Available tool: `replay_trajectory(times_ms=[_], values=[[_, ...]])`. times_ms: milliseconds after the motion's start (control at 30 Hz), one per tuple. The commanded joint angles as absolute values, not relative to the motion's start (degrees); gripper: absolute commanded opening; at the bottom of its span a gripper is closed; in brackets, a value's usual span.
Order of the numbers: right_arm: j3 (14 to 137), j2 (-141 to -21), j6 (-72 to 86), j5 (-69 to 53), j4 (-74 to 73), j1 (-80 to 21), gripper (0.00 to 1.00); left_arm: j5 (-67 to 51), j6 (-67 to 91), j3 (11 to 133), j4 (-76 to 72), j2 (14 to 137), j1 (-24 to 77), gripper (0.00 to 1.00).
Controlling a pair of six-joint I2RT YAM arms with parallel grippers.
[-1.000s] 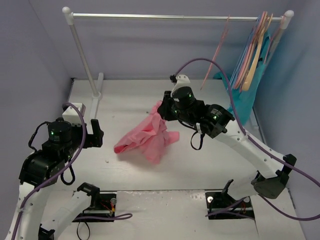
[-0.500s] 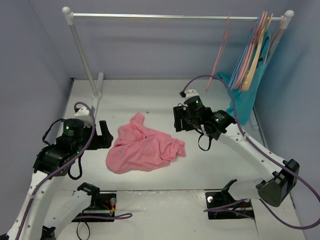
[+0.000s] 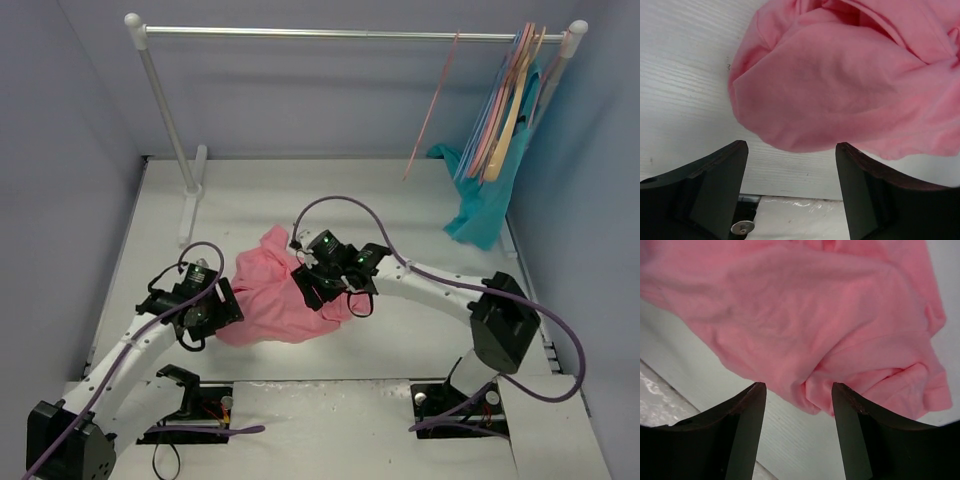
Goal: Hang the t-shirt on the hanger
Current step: Place the T-shirt at the center of the board.
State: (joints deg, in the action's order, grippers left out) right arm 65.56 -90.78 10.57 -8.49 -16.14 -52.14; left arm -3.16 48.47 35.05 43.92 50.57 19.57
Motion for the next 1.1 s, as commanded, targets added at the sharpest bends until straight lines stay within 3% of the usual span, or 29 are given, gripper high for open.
replay_trajectory(times_ms=[0,133,233,267,333,367,467,633,800,833,867,900,933,1067], values=[[63.29,-93.06,9.49,-11.5,-11.78,-51.94,0.55,-1.15,55.45,33.59,38.07,50.45,19.95,0.69],[60.74,-96.32,10.11,-12.48,-9.59,-52.12,0.5,-1.75,57.56,29.28,34.64,51.5,19.95,0.64],[60.03,-98.26,10.2,-13.09,-8.79,-52.21,0.38,-2.72,57.74,26.9,29.98,52.91,19.95,0.56],[60.12,-98.44,10.11,-12.83,-8.79,-52.21,0.21,-2.72,57.57,26.55,28.93,53.95,19.95,0.47],[60.38,-97.65,9.76,-11.0,-8.96,-52.21,0.01,-2.81,56.52,27.5,27.16,55.19,19.95,0.31],[61.08,-95.99,9.49,-10.2,-9.14,-52.21,0.0,-2.73,54.95,28.55,27.51,56.15,19.95,0.14],[65.11,-92.47,7.83,-5.99,-13.26,-51.07,0.0,-1.67,51.25,35.93,30.14,56.43,19.95,0.0],[72.41,-86.85,6.42,-2.29,-22.93,-44.67,0.0,-0.79,44.83,56.36,36.11,60.01,19.95,0.0],[78.21,-86.92,7.64,-2.81,-30.75,-34.38,0.0,-0.88,39.56,68.89,39.64,68.45,19.95,0.0],[78.31,-87.97,8.08,-2.81,-31.02,-32.8,0.03,-1.23,39.03,69.78,39.03,71.6,19.95,0.02],[78.31,-88.67,9.13,-2.46,-31.29,-30.52,0.15,-2.01,37.81,70.57,37.28,73.2,19.95,0.09],[78.48,-89.2,9.49,-2.37,-31.38,-29.89,0.32,-2.46,37.27,70.92,36.57,76.43,19.95,0.28],[78.57,-90.17,9.49,-2.29,-31.38,-29.8,0.51,-3.07,36.83,71.28,36.3,77.94,19.95,0.34],[76.91,-87.81,9.14,-3.86,-26.83,-32.16,0.61,-4.39,34.72,73.39,38.14,82.09,19.95,0.43]])
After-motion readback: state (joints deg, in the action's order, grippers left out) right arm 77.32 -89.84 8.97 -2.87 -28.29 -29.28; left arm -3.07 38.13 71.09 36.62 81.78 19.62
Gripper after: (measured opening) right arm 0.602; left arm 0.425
